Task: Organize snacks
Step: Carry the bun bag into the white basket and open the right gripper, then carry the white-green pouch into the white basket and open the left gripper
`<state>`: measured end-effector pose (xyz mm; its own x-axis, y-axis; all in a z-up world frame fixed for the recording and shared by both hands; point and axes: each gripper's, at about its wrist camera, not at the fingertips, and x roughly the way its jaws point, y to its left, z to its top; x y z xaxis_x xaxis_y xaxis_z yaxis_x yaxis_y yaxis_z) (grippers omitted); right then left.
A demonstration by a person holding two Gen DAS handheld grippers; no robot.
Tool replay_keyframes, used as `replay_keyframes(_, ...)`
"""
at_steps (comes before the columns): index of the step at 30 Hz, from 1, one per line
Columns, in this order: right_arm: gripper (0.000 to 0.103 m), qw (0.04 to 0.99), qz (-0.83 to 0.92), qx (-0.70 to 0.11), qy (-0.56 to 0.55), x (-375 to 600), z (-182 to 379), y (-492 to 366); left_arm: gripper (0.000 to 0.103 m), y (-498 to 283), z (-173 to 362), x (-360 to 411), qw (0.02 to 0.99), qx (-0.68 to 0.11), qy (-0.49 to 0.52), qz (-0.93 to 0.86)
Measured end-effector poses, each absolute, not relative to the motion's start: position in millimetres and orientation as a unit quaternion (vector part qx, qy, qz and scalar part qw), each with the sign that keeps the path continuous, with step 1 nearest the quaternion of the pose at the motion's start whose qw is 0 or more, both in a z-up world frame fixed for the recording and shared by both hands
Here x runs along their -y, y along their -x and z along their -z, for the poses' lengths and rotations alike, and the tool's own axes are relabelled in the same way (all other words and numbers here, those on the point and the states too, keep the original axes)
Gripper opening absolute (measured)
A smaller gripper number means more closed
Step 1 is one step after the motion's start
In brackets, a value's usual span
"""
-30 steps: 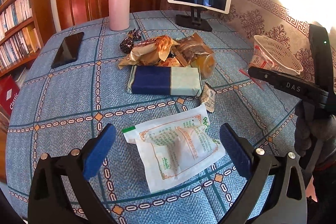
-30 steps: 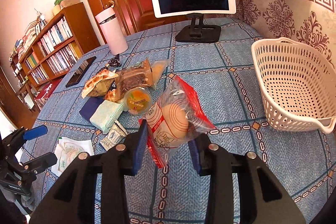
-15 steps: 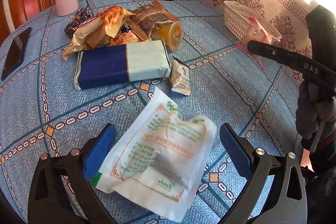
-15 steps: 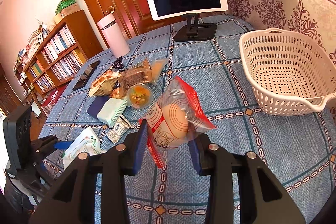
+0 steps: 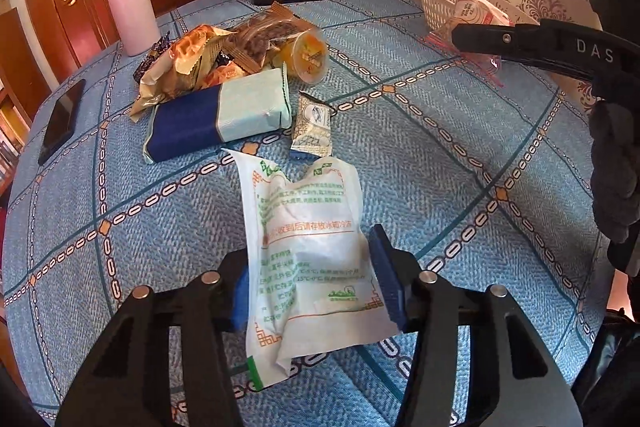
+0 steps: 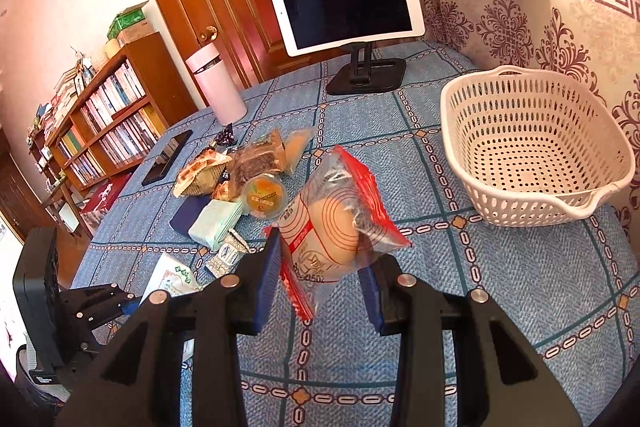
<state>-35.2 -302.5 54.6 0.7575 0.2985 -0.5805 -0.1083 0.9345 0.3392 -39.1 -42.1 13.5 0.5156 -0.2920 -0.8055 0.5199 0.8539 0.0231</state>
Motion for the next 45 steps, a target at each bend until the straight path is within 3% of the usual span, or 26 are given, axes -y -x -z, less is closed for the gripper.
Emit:
replay_keyframes(7,0.037,0.934,-0.091,-0.305,-0.16,325,-68,42,0.038,48,-30,42,0.873,-0.41,-0.124,0.231)
replay_keyframes(8,0.037,0.937,-0.085,-0.299,-0.161,328,-70,43,0.032,46,-34,44,0.877,-0.406,-0.118,0.229)
replay_keyframes(11,0.037,0.943,-0.065,-0.283,-0.162,343,-79,45,0.026,44,-47,43,0.883,-0.398,-0.097,0.228)
replay_keyframes(24,0.04,0.948,0.052,-0.269,-0.162,425,-84,13,0.024,38,-81,69,0.894,-0.363,-0.083,0.248)
replay_keyframes(27,0.062,0.948,0.07,-0.26,-0.171,437,-79,15,0.024,36,-89,76,0.895,-0.357,-0.079,0.256)
replay_keyframes(33,0.062,0.949,0.08,-0.25,-0.176,440,-69,38,0.024,30,-100,93,0.895,-0.35,-0.077,0.267)
replay_keyframes(35,0.062,0.951,0.084,-0.244,-0.172,439,-66,46,0.011,27,-104,102,0.894,-0.346,-0.077,0.275)
replay_keyframes(36,0.062,0.951,0.086,-0.242,-0.172,438,-64,50,0.01,25,-107,107,0.893,-0.343,-0.075,0.282)
replay_keyframes(43,0.062,0.956,0.082,-0.226,-0.17,435,-64,71,0.011,16,-121,138,0.891,-0.327,-0.094,0.302)
replay_keyframes(45,0.062,0.956,0.082,-0.225,-0.17,435,-64,74,0.017,14,-115,139,0.889,-0.334,-0.097,0.297)
